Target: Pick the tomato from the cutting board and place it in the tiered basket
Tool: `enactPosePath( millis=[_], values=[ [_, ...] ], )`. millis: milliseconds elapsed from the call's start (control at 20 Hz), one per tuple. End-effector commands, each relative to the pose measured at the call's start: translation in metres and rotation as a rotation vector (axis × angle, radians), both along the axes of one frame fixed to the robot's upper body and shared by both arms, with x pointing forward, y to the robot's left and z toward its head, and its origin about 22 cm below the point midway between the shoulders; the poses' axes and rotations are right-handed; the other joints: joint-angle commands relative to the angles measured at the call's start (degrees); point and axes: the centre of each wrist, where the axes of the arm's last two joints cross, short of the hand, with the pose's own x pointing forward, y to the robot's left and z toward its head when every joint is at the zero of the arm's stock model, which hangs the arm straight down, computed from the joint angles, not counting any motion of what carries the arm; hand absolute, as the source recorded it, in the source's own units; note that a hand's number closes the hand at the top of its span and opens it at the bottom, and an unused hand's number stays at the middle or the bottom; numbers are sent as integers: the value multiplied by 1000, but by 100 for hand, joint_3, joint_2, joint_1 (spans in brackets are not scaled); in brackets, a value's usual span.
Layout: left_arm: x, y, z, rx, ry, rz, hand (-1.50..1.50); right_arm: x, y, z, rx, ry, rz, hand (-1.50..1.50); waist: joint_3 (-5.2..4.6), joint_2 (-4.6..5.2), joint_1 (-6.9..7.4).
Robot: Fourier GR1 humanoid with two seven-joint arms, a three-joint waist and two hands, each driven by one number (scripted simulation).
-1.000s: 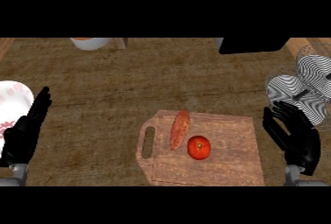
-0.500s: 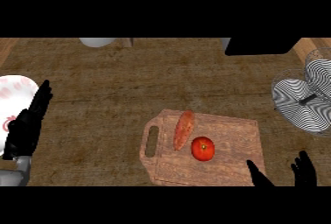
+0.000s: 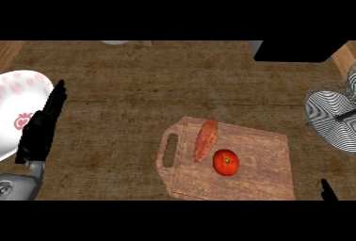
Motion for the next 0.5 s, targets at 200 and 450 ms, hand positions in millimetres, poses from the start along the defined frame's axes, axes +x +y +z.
enactPosePath(
  millis=[200, 450],
  values=[
    [14, -14, 4, 5, -10, -23, 0, 30, 9, 58, 4, 219, -26, -150, 27, -10, 110],
    [7, -9, -5, 2, 8, -34, 0, 55, 26, 76, 48, 334, -18, -150, 36, -31, 188]
  ],
)
